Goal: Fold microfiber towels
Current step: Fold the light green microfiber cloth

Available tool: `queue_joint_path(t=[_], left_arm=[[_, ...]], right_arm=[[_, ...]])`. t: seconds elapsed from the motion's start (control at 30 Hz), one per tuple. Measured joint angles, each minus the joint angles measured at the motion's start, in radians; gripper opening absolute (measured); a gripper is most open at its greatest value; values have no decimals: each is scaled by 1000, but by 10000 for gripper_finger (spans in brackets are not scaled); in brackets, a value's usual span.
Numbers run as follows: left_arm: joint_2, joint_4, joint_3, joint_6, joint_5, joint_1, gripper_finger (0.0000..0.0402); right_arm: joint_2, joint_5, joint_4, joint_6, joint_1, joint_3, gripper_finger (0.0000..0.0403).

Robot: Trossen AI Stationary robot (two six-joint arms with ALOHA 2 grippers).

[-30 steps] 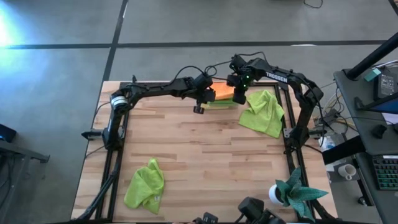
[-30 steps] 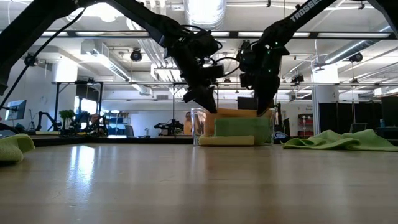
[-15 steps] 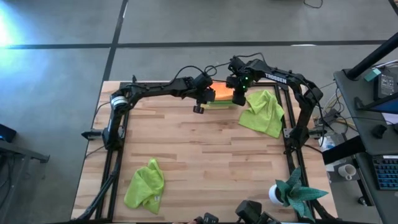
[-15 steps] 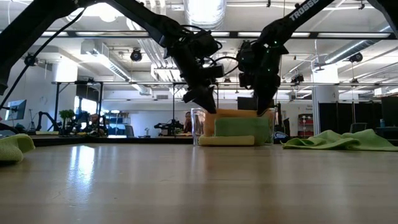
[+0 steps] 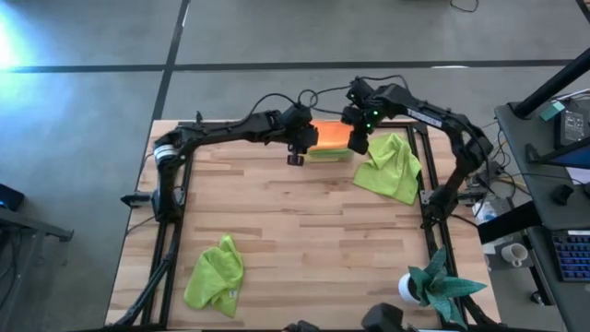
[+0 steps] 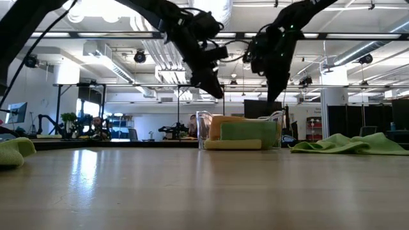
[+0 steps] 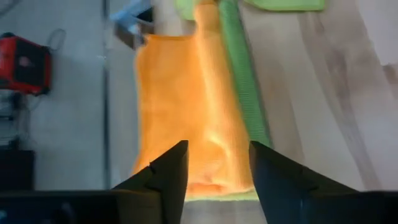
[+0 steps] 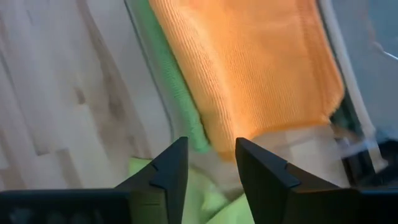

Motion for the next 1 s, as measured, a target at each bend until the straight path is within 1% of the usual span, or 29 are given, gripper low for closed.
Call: queue_joint_path(t=[0.13,0.27,0.43,0.63,0.8,1.0], left_arm=[[-61,-23,-2,-24,-36,-2,157],[-126,-65,-7,-155,-37,-3,157],[-202,-137,-63,-276,-34,-4,157],[-308,-138,-198,-355,-32,-22,157],[-402,-125,-323,-467,-31,-49,157],[-493,-128,-465,-603,-30,-114,157]], right_arm=[[-79,-3,-27,108,2,0,126],[-161,-15,-39,191,20,-15,126],[-261,-52,-38,266,84,-61,126],[-365,-52,-4,369,180,-160,119],[-433,-52,31,459,249,-265,112],[-483,-52,83,569,327,-377,109]])
